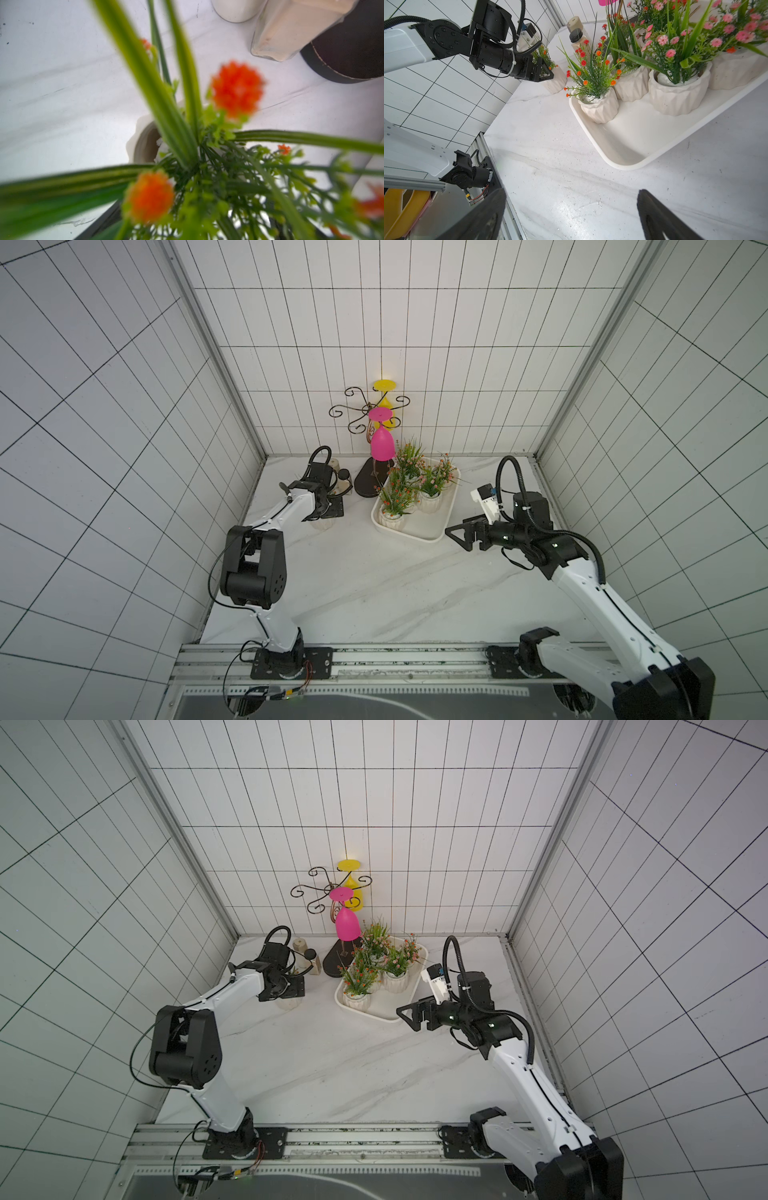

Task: Put the potted gypsophila into the storage box
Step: Pick up the baby's breath potted plant from the center of the board.

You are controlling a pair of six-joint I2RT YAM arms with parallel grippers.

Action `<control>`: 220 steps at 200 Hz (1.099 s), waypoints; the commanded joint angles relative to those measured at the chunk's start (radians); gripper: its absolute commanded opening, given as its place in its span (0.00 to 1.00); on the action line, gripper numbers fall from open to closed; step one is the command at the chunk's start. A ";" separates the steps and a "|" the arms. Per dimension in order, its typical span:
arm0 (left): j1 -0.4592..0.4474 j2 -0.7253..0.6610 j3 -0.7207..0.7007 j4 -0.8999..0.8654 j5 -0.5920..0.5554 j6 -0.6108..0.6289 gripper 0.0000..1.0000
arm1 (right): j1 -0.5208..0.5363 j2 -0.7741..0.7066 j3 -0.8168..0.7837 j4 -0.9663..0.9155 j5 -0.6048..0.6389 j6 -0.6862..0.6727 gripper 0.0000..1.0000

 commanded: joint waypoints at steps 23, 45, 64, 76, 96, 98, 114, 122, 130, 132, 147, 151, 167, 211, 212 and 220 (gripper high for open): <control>0.022 0.048 0.048 0.042 -0.006 -0.013 0.96 | -0.010 -0.005 0.016 0.022 -0.029 -0.002 0.99; 0.021 0.059 0.049 0.055 -0.016 -0.007 0.95 | -0.010 -0.004 0.014 0.027 -0.030 0.001 0.99; 0.024 0.074 0.052 0.062 -0.027 -0.002 0.95 | -0.010 -0.003 0.019 0.027 -0.031 0.001 0.99; 0.023 0.078 0.052 0.072 -0.028 0.000 0.95 | -0.011 -0.003 0.020 0.027 -0.031 0.000 0.99; 0.026 0.081 0.054 0.088 -0.034 0.004 0.95 | -0.010 -0.004 0.022 0.027 -0.031 0.000 0.99; 0.025 0.082 0.054 0.088 -0.036 0.004 0.95 | -0.010 -0.004 0.022 0.027 -0.031 0.000 0.99; 0.027 0.083 0.054 0.096 -0.046 0.003 0.95 | -0.010 0.000 0.020 0.027 -0.031 0.001 0.99; 0.028 0.082 0.052 0.099 -0.047 0.005 0.95 | -0.010 -0.001 0.020 0.027 -0.032 0.002 0.99; 0.029 0.082 0.050 0.103 -0.043 0.005 0.95 | -0.010 -0.002 0.020 0.027 -0.032 0.002 0.99; 0.029 0.082 0.050 0.104 -0.043 0.005 0.95 | -0.010 -0.001 0.020 0.027 -0.032 0.002 0.99; 0.032 0.082 0.045 0.111 -0.038 0.006 0.94 | -0.010 -0.003 0.020 0.027 -0.032 0.003 0.99; 0.032 0.082 0.043 0.113 -0.039 0.006 0.94 | -0.010 -0.003 0.020 0.027 -0.032 0.003 0.99; 0.033 0.082 0.041 0.119 -0.037 0.008 0.93 | -0.010 -0.004 0.020 0.028 -0.032 0.003 0.99; 0.034 0.080 0.034 0.126 -0.041 0.009 0.90 | -0.010 -0.003 0.023 0.027 -0.034 0.006 0.99; 0.034 0.080 0.034 0.126 -0.040 0.009 0.90 | -0.010 -0.003 0.023 0.027 -0.034 0.006 0.99; 0.033 0.082 0.034 0.126 -0.040 0.010 0.90 | -0.010 -0.003 0.024 0.027 -0.034 0.006 0.99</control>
